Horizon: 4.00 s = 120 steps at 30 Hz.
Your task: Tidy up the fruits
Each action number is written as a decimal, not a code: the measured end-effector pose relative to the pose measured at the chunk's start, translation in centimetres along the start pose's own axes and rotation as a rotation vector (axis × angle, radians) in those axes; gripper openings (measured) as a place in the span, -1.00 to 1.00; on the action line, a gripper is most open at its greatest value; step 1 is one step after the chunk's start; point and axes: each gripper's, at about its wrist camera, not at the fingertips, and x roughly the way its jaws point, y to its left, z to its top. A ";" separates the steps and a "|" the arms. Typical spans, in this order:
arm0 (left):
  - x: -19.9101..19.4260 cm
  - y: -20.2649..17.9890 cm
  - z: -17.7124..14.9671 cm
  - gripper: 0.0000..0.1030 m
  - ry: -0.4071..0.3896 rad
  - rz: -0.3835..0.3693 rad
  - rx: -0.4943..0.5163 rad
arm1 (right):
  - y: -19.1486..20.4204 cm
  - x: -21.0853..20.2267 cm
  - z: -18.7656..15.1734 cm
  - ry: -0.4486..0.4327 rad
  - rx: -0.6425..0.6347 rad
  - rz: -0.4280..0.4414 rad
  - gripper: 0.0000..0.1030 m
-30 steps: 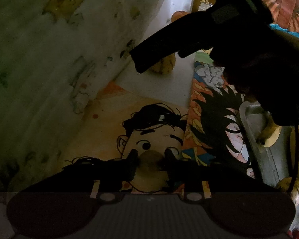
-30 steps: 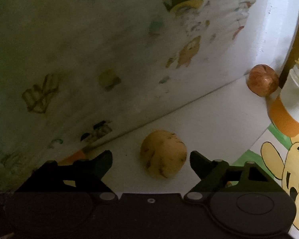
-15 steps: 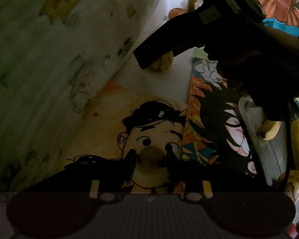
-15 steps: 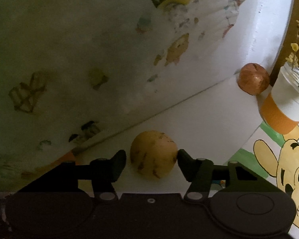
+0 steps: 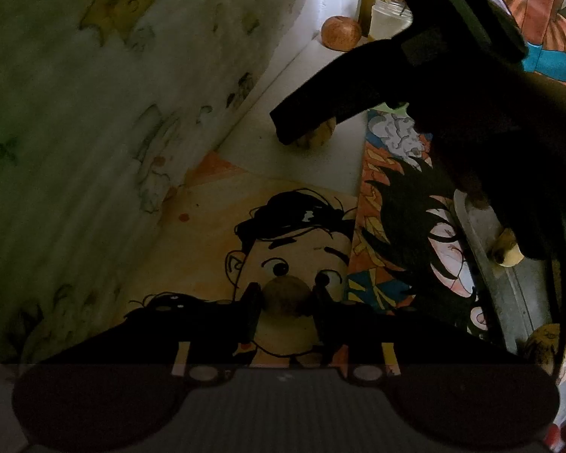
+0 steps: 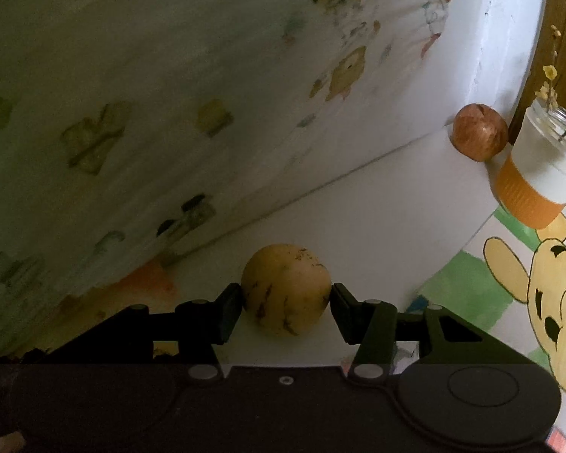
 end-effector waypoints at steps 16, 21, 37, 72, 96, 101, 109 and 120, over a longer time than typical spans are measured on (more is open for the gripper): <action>-0.8 0.0 -0.1 -0.39 0.031 -0.008 -0.016 | -0.6 -5.9 -3.5 -0.059 0.140 -0.006 0.03; -1.6 -0.9 0.0 -0.39 0.031 -0.022 -0.012 | -0.8 -9.1 -5.1 -0.088 0.187 -0.041 0.03; -4.4 -5.4 1.3 -0.39 -0.006 -0.067 0.030 | -2.7 -18.2 -11.3 -0.171 0.320 -0.150 0.03; -1.7 -18.5 1.9 -0.39 0.072 -0.198 0.270 | -6.2 -26.0 -26.3 -0.105 0.595 -0.355 0.03; 0.4 -19.1 1.9 -0.38 0.132 -0.170 0.292 | -6.2 -23.7 -26.8 -0.036 0.621 -0.351 0.03; 0.7 -19.0 1.7 -0.38 0.148 -0.164 0.294 | -6.2 -23.4 -26.9 -0.030 0.625 -0.352 0.04; 0.8 -18.9 1.5 -0.38 0.157 -0.161 0.295 | -6.2 -23.0 -27.0 -0.018 0.634 -0.354 0.04; 0.9 -18.9 1.5 -0.37 0.157 -0.162 0.305 | -6.2 -22.8 -27.0 -0.014 0.637 -0.355 0.05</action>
